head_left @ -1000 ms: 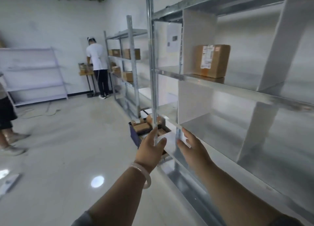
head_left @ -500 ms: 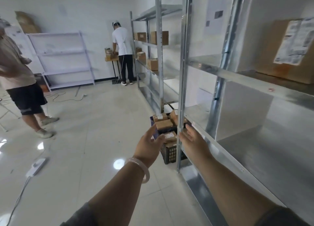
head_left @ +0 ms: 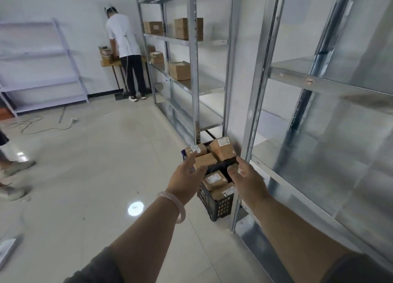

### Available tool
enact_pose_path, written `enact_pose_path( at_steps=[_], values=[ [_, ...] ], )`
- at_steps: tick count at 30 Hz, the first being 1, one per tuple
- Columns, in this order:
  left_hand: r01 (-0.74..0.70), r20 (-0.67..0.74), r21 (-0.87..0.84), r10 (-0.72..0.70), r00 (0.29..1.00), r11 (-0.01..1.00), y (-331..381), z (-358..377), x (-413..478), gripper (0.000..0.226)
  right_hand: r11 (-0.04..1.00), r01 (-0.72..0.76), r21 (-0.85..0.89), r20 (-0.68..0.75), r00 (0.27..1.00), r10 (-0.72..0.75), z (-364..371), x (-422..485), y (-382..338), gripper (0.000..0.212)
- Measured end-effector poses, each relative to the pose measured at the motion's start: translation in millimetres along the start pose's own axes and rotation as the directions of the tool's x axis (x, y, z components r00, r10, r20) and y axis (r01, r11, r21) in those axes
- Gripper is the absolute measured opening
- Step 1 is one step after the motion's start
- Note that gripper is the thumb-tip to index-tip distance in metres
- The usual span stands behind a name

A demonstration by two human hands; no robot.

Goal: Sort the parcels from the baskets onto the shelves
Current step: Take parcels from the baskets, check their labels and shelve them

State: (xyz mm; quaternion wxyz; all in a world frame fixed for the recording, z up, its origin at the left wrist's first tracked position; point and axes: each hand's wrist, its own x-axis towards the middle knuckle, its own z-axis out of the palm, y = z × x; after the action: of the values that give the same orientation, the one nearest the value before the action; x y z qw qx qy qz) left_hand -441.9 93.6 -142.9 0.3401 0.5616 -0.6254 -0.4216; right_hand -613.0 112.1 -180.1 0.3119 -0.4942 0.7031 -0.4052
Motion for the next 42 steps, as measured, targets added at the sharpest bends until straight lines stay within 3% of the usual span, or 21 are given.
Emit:
enact_pose_path(
  at_steps=[5, 11, 15, 18, 23, 26, 30, 33, 36, 39, 42],
  values=[
    [-0.003, 0.117, -0.040, 0.008, 0.993, 0.999, -13.5, -4.9, 106.0, 0.052, 0.998, -0.041, 0.043, -0.036, 0.998, 0.042, 25.8, 70.7, -14.8, 0.050],
    [0.070, 0.267, -0.068, -0.050, 0.962, 0.995, -41.4, 18.4, 217.3, 0.053, 0.996, -0.088, -0.022, -0.071, 0.994, 0.086, 56.4, 157.5, 11.5, 0.058],
    [0.106, 0.293, -0.076, -0.080, 0.953, 0.991, -50.3, 28.5, 306.1, 0.054, 0.995, -0.092, -0.042, 0.021, 0.995, 0.093, 96.2, 229.9, 25.1, 0.066],
    [0.080, 0.322, -0.018, -0.070, 0.944, 0.997, -58.8, 35.1, 368.7, 0.053, 0.984, -0.177, -0.035, 0.090, 0.980, 0.180, 112.8, 280.4, 28.6, 0.080],
    [0.123, 0.370, 0.046, -0.131, 0.920, 0.991, -77.4, 40.8, 451.1, 0.043, 0.957, -0.291, 0.013, 0.049, 0.956, 0.290, 116.7, 378.3, 45.5, 0.069],
    [0.175, 0.406, 0.051, -0.180, 0.896, 0.983, -92.8, 49.6, 495.0, 0.017, 0.926, -0.369, 0.077, -0.001, 0.929, 0.371, 117.8, 419.0, 53.3, 0.060],
    [0.116, 0.474, 0.111, -0.155, 0.867, 0.987, -105.8, 73.3, 561.4, 0.046, 0.896, -0.433, 0.101, -0.096, 0.892, 0.442, 120.0, 461.9, 82.4, 0.057],
    [0.082, 0.572, 0.192, -0.179, 0.801, 0.978, -118.4, 93.2, 617.2, 0.049, 0.842, -0.528, 0.108, -0.204, 0.817, 0.538, 123.3, 488.6, 105.0, 0.055],
    [-0.025, 0.640, 0.212, -0.119, 0.759, 0.977, -124.2, 94.9, 670.3, 0.046, 0.747, -0.609, 0.268, -0.282, 0.691, 0.665, 137.1, 504.9, 120.7, 0.054],
    [-0.078, 0.701, 0.252, -0.127, 0.702, 0.965, -146.1, 103.5, 716.9, 0.050, 0.664, -0.643, 0.382, -0.286, 0.600, 0.747, 163.7, 517.6, 131.1, 0.057],
    [-0.104, 0.779, 0.325, -0.204, 0.592, 0.940, -174.4, 126.4, 737.0, 0.055, 0.578, -0.685, 0.444, -0.265, 0.516, 0.815, 197.8, 519.3, 142.7, 0.054]
  ],
)
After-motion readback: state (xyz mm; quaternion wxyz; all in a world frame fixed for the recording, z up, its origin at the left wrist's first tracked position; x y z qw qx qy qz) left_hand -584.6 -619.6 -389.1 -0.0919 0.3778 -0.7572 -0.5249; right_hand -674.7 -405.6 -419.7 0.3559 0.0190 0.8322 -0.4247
